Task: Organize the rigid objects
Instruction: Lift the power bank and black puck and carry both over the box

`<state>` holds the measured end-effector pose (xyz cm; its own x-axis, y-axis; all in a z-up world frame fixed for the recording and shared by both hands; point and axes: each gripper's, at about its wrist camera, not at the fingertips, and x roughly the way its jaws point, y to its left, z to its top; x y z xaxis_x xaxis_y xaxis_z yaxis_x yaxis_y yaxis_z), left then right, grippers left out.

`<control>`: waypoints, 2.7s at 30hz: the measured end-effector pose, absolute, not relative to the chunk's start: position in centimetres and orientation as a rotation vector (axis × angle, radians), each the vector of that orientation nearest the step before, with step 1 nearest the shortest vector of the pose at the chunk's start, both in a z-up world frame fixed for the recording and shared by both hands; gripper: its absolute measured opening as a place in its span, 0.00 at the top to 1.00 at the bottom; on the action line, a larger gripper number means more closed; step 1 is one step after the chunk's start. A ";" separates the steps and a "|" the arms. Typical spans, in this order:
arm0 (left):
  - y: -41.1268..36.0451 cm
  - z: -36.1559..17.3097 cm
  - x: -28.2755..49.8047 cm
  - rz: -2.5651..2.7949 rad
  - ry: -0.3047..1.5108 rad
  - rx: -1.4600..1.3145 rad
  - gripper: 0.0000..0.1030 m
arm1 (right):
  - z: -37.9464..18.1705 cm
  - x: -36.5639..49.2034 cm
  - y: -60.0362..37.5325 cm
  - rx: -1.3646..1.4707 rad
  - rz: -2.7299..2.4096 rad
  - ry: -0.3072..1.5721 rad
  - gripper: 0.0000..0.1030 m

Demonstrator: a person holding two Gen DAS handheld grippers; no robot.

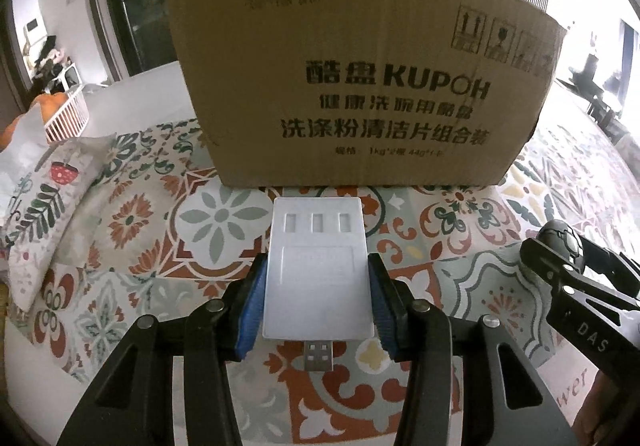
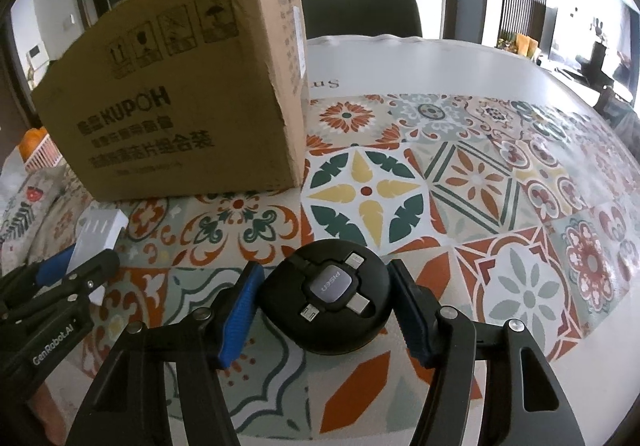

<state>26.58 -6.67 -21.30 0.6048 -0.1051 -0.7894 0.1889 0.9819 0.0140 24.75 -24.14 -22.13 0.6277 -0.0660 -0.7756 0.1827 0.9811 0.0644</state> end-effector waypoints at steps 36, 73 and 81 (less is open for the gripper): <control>-3.1 -8.5 21.8 -0.202 0.754 0.026 0.54 | -9.0 20.4 -20.5 0.100 -0.086 0.703 0.38; -4.6 -2.2 30.9 -0.255 0.727 0.002 0.54 | -2.2 29.4 -21.1 0.112 0.000 0.625 0.38; -5.1 -2.0 33.7 -0.271 0.763 0.020 0.54 | -1.6 32.0 -21.1 0.088 0.012 0.646 0.38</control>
<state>33.65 -5.13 -1.97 0.6895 -0.2354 -0.6850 0.2499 0.9650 -0.0801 32.03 -21.10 -1.55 0.7987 0.0382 -0.6006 0.0165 0.9962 0.0852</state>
